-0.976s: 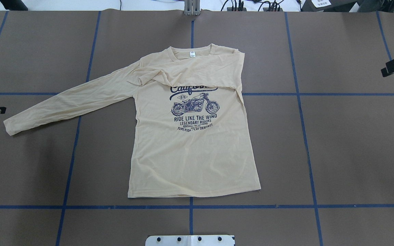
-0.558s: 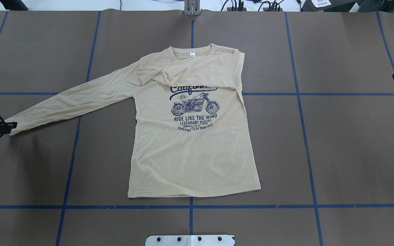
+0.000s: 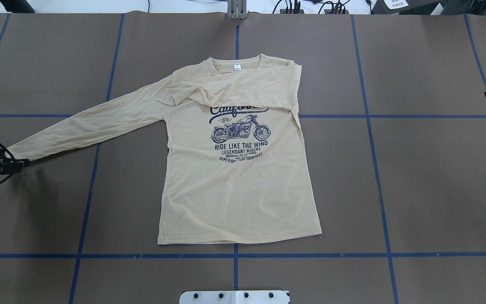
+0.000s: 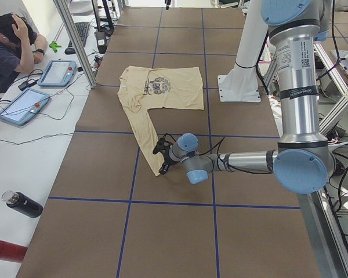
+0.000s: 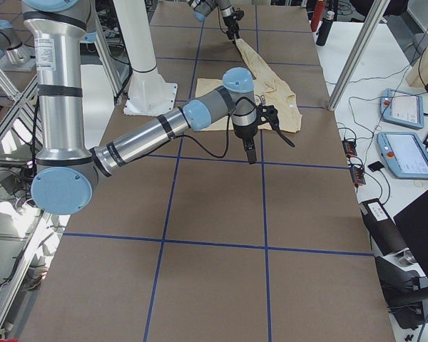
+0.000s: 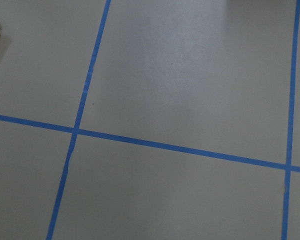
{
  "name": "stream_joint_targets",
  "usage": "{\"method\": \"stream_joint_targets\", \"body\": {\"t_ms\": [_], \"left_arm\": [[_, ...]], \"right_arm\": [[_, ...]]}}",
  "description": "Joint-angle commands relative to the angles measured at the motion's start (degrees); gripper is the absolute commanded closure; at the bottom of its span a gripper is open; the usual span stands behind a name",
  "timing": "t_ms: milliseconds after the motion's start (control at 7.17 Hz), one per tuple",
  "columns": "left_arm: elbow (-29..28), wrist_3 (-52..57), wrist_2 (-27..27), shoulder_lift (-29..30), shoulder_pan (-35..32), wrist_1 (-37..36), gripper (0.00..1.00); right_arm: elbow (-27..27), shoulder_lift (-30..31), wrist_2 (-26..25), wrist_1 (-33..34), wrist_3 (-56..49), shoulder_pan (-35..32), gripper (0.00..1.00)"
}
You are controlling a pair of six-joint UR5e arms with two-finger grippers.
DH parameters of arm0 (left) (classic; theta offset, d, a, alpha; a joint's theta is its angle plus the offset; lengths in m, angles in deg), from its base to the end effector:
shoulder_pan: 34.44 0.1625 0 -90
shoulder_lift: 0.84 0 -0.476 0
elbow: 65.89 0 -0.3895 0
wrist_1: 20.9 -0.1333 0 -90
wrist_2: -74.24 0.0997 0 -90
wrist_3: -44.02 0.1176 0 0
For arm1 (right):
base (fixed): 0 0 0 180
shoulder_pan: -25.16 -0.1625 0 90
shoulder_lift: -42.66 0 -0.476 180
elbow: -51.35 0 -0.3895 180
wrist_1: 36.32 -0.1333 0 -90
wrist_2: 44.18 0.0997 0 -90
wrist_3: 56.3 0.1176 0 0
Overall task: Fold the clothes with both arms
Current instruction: 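Grasp the cuff of the other sleeve with the left gripper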
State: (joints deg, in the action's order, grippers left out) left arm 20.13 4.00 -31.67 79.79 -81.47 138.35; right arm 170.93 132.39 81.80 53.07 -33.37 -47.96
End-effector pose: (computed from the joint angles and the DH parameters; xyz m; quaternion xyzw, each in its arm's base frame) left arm 0.2335 -0.3989 0.7029 0.2667 0.3991 0.0874 0.8729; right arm -0.0763 -0.4725 0.4761 0.1335 -0.3653 -0.0326 0.9207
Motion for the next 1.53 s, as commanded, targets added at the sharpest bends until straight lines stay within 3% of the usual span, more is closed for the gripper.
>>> {"method": "stream_joint_targets", "body": {"t_ms": [0,139,279,418,837,1116,1255,1395], "left_arm": [[-0.2,0.1,0.0,-0.1,0.3,0.0,0.40],[-0.4,0.1,0.0,-0.1,0.3,0.0,0.45],[-0.4,0.1,0.0,-0.1,0.3,0.0,0.66],[-0.3,0.1,0.0,-0.1,0.3,0.0,1.00],[1.4,0.6,-0.4,-0.2,0.1,0.0,1.00],[3.5,2.3,-4.0,0.6,-2.3,-1.2,1.00],[4.3,5.1,-5.7,3.1,-5.4,-4.6,1.00],[5.9,7.6,-6.3,8.4,-7.4,-12.5,1.00]], "right_arm": [[0.1,0.0,0.0,0.0,0.2,0.0,0.01],[0.1,0.0,0.0,0.0,0.2,0.0,0.01],[0.2,0.0,0.0,0.0,0.2,0.0,0.00],[0.3,0.0,0.0,0.0,0.2,0.0,0.00],[0.2,-0.1,0.1,-0.1,0.2,0.0,0.00],[0.0,-0.4,0.1,-0.2,0.3,0.1,0.00],[0.0,-0.5,0.1,-0.1,0.3,0.1,0.00],[-0.1,-0.5,0.1,-0.1,0.3,0.1,0.00]]}}
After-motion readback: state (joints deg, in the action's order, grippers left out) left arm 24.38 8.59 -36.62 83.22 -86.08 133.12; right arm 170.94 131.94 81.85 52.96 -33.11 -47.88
